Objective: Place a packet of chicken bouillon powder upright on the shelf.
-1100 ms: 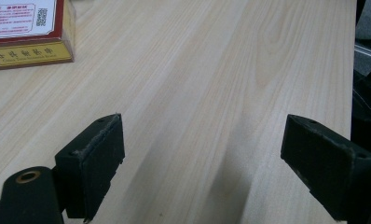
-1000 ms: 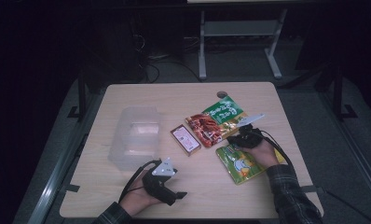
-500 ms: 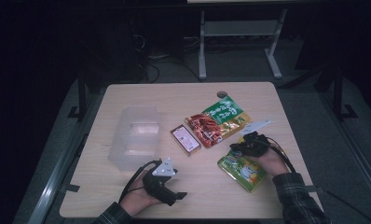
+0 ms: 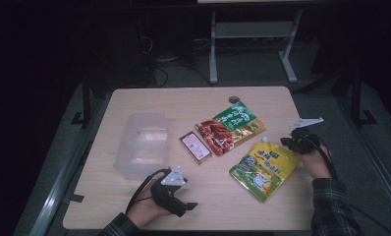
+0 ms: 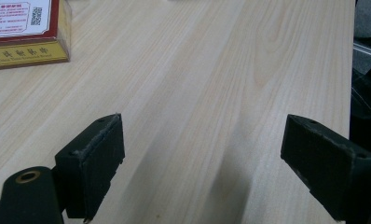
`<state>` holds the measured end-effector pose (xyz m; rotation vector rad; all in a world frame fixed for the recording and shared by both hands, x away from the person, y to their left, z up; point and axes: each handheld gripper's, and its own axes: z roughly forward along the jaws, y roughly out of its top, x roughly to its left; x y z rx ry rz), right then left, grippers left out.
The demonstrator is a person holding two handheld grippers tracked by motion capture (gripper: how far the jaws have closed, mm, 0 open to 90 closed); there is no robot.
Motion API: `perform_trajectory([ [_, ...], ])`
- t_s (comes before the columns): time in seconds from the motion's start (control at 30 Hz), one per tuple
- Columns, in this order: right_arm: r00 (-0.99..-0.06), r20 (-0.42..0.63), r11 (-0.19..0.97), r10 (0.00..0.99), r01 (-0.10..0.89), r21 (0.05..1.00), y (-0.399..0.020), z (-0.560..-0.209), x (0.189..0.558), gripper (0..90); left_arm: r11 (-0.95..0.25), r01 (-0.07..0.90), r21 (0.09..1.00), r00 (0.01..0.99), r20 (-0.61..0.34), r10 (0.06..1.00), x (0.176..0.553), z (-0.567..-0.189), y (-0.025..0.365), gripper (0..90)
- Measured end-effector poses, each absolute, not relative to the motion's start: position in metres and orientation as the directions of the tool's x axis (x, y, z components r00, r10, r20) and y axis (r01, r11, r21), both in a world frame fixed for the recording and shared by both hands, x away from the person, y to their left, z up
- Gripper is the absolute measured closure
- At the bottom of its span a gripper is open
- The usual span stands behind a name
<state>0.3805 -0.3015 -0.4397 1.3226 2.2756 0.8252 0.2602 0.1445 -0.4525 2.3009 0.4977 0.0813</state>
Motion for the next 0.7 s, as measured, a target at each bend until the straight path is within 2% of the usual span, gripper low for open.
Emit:
perform_trajectory([
  [0.37,-0.507,-0.038,0.423,0.861,0.674,0.605,-0.3,-0.455,0.39,89.7,-0.629,0.333,0.703,0.92,-0.097,0.38,0.26,-0.453,0.144,12.6],
  [0.7,-0.566,0.033,0.439,0.824,0.675,0.593,-0.284,-0.457,0.389,89.7,-0.63,0.333,0.701,0.92,-0.097,0.379,0.26,-0.453,0.144,12.6],
])
